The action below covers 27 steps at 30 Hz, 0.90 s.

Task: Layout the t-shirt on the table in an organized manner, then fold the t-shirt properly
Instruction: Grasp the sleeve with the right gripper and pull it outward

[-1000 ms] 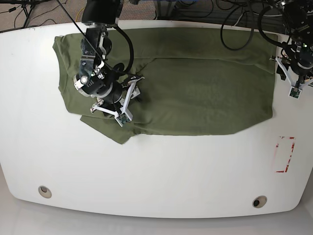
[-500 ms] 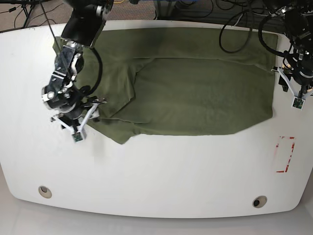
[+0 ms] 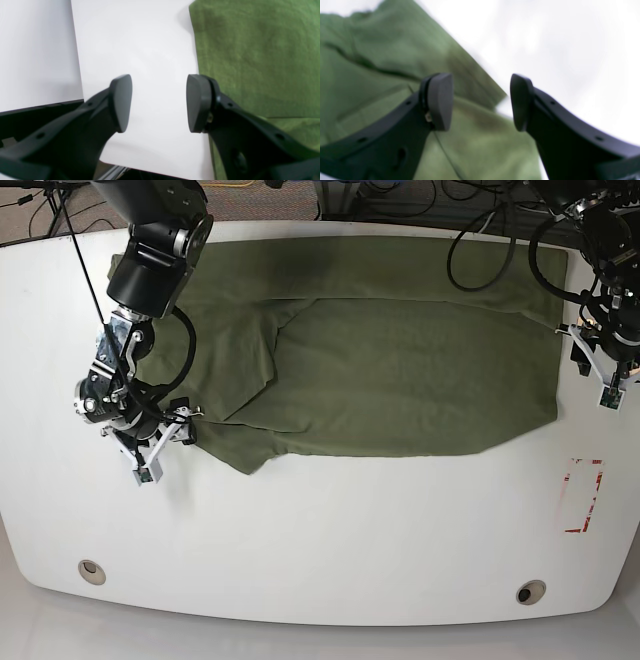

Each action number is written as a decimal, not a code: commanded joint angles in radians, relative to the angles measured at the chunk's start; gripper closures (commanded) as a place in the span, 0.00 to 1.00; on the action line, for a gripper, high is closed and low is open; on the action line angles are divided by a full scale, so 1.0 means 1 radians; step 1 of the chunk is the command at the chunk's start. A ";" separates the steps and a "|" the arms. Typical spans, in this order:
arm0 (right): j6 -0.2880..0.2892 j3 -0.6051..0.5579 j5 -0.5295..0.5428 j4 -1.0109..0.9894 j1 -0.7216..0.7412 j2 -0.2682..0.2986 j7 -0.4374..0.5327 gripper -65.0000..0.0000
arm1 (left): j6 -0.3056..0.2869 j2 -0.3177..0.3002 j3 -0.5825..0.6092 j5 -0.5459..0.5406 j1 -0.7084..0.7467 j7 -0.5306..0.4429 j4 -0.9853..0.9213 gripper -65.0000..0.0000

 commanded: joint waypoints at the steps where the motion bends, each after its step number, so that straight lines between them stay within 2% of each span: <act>1: 0.006 0.000 0.008 -0.049 0.043 0.023 0.040 0.48 | 0.002 -0.015 -0.003 0.000 -0.010 -0.014 0.017 0.50; 7: 0.006 -0.001 0.006 -0.146 0.056 0.032 0.132 0.48 | 0.002 -0.015 -0.003 0.000 -0.004 -0.014 0.017 0.50; 10: 0.006 -0.001 0.006 -0.187 0.064 0.060 0.163 0.48 | 0.002 -0.015 -0.006 0.000 -0.004 -0.014 0.017 0.50; 16: 0.006 -0.001 0.006 -0.218 0.069 0.083 0.171 0.48 | 0.002 -0.016 -0.009 0.000 -0.002 -0.014 0.017 0.50; 24: 0.006 -0.004 0.006 -0.218 0.066 0.078 0.171 0.49 | 0.002 -0.015 -0.006 0.000 -0.002 -0.014 0.017 0.50; 27: 0.006 -0.004 0.006 -0.218 0.064 0.074 0.171 0.53 | 0.002 -0.015 -0.006 0.000 -0.002 -0.014 0.015 0.50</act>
